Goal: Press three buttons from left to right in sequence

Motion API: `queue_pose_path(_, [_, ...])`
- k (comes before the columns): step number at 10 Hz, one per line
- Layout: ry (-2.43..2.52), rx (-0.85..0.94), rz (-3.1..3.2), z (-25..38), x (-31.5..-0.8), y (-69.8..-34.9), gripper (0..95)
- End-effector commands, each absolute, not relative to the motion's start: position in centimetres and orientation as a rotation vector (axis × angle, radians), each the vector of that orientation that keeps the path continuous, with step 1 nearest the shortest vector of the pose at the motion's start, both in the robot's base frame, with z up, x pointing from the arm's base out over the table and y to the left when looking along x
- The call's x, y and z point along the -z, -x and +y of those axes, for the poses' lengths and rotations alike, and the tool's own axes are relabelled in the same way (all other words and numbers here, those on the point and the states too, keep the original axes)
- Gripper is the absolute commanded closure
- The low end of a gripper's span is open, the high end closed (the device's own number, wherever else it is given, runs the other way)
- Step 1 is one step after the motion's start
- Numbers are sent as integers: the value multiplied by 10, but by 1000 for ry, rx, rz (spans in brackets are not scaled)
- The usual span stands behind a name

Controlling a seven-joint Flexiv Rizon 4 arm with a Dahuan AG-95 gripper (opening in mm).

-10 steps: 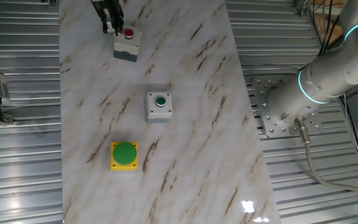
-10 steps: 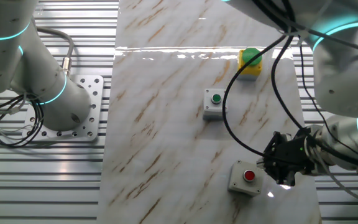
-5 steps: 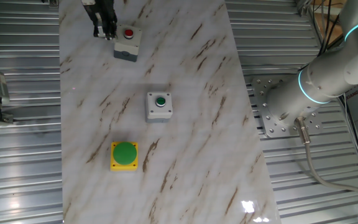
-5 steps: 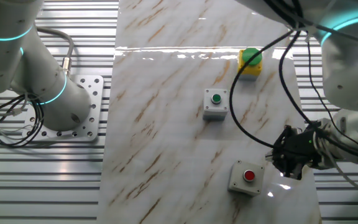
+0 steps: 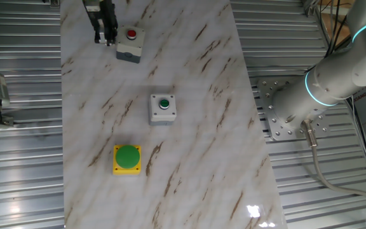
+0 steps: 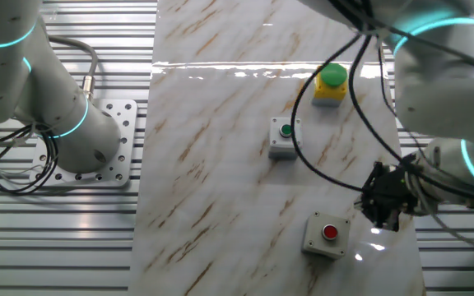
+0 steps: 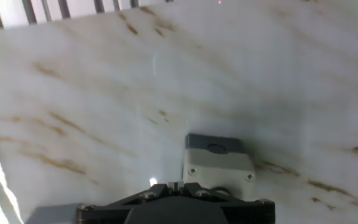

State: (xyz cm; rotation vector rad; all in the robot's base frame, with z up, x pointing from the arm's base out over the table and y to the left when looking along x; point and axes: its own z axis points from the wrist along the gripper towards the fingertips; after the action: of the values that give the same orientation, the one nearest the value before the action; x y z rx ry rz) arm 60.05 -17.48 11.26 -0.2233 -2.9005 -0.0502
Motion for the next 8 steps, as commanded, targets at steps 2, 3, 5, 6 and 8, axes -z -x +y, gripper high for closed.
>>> queue_pose_path(2, [223,67,-2884,-174,-113,-608,950])
queue_pose_path(3, [228,69,-2884,-172,-113,-610,950])
queue_pose_path(5, [255,69,-2879,-167,-116,-617,950])
queue_pose_path(6, [265,67,-2877,-165,-116,-619,950])
queue_pose_path(8, [253,66,-2886,-163,-114,-623,950])
